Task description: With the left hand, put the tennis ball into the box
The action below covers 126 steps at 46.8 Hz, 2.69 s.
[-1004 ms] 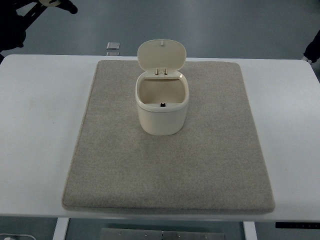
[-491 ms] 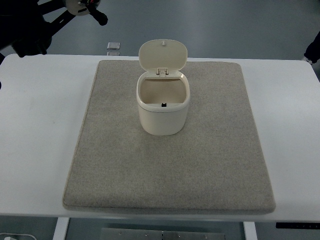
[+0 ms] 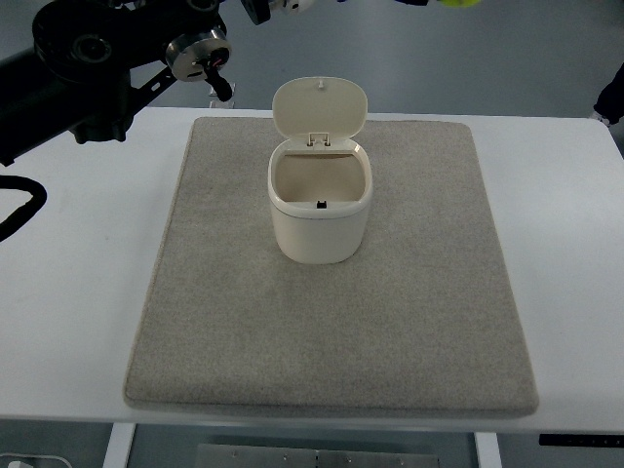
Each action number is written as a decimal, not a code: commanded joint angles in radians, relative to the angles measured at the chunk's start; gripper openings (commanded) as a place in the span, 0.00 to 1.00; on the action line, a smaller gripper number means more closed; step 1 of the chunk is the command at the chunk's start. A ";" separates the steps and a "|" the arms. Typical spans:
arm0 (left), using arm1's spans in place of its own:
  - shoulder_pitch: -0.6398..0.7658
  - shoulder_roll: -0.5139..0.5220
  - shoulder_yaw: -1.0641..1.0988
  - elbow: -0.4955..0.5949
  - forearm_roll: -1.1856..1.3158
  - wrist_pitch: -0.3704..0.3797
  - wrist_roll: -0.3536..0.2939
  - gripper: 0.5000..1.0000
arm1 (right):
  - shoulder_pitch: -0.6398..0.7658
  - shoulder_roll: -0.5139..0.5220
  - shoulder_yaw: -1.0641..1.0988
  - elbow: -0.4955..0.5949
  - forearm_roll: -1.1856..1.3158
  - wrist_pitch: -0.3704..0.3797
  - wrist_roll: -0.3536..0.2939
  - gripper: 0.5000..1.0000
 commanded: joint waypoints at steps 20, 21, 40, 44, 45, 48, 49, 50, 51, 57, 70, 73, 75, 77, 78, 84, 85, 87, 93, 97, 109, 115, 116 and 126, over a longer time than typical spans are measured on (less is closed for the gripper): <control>0.114 -0.011 0.003 -0.003 0.080 -0.038 -0.001 0.00 | 0.000 0.000 0.000 0.000 0.000 0.000 0.000 0.88; 0.116 -0.010 0.003 -0.008 0.083 -0.043 -0.001 0.00 | 0.000 0.000 0.000 0.000 0.000 0.000 0.000 0.88; 0.125 0.066 0.070 -0.121 0.174 -0.138 -0.001 0.00 | 0.000 0.000 0.000 0.000 0.000 0.000 0.000 0.88; 0.126 0.105 0.095 -0.140 0.205 -0.158 -0.001 0.00 | 0.000 0.000 0.000 0.000 0.000 0.000 0.000 0.88; 0.125 0.116 0.106 -0.149 0.209 -0.164 -0.001 0.00 | 0.000 0.000 0.000 0.000 0.000 0.000 0.000 0.88; 0.122 0.141 0.133 -0.175 0.218 -0.170 -0.001 0.00 | 0.000 0.000 0.000 0.000 0.000 0.000 0.000 0.88; 0.120 0.148 0.139 -0.183 0.221 -0.173 -0.001 0.00 | 0.000 0.000 0.000 0.000 0.000 0.000 0.000 0.88; 0.117 0.158 0.146 -0.189 0.225 -0.175 -0.001 0.00 | 0.000 0.000 0.000 0.000 0.000 0.000 0.000 0.88; 0.117 0.165 0.149 -0.195 0.226 -0.177 -0.001 0.00 | 0.000 0.000 0.000 0.000 0.000 0.000 0.000 0.88; 0.114 0.205 0.161 -0.236 0.251 -0.193 0.001 0.00 | 0.000 0.000 0.000 0.000 0.000 0.000 0.000 0.88; 0.097 0.270 0.166 -0.264 0.295 -0.227 0.001 0.00 | 0.000 0.000 0.000 0.000 0.000 0.000 0.000 0.88; 0.097 0.276 0.166 -0.264 0.297 -0.229 0.001 0.00 | 0.000 0.000 0.000 0.000 0.000 0.000 0.000 0.88; 0.097 0.280 0.166 -0.264 0.297 -0.229 -0.001 0.00 | 0.000 0.000 0.000 0.000 0.000 0.000 0.000 0.88; 0.096 0.286 0.166 -0.264 0.297 -0.229 -0.001 0.00 | 0.000 0.000 0.000 0.000 0.000 0.000 0.000 0.88; 0.096 0.288 0.166 -0.264 0.298 -0.229 -0.001 0.00 | 0.000 0.000 0.000 0.000 0.000 0.000 0.000 0.88; 0.100 0.294 0.167 -0.261 0.329 -0.227 0.001 0.00 | 0.000 0.000 0.000 0.000 0.000 0.000 0.000 0.88; 0.105 0.296 0.166 -0.260 0.336 -0.227 -0.001 0.00 | 0.000 0.000 0.000 0.000 0.000 0.000 0.000 0.88; 0.110 0.296 0.166 -0.260 0.352 -0.226 -0.001 0.00 | 0.000 0.000 0.000 0.000 0.000 0.000 0.000 0.88; 0.114 0.296 0.172 -0.256 0.364 -0.220 -0.001 0.00 | 0.000 0.000 0.000 0.000 0.000 0.000 0.000 0.88; 0.116 0.294 0.185 -0.249 0.364 -0.210 -0.001 0.00 | 0.000 0.000 0.000 0.000 0.000 0.000 0.000 0.88; 0.117 0.296 0.187 -0.237 0.369 -0.195 -0.001 0.00 | 0.000 0.000 0.000 0.000 0.000 0.000 0.000 0.88; 0.128 0.294 0.190 -0.237 0.369 -0.190 -0.001 0.00 | 0.000 0.000 0.000 0.000 0.000 0.001 0.000 0.88; 0.131 0.294 0.190 -0.237 0.370 -0.190 -0.001 0.00 | 0.000 0.000 0.000 0.000 0.000 0.001 0.000 0.88; 0.142 0.294 0.190 -0.229 0.370 -0.189 -0.001 0.00 | 0.000 0.000 0.000 0.000 0.000 0.000 0.000 0.88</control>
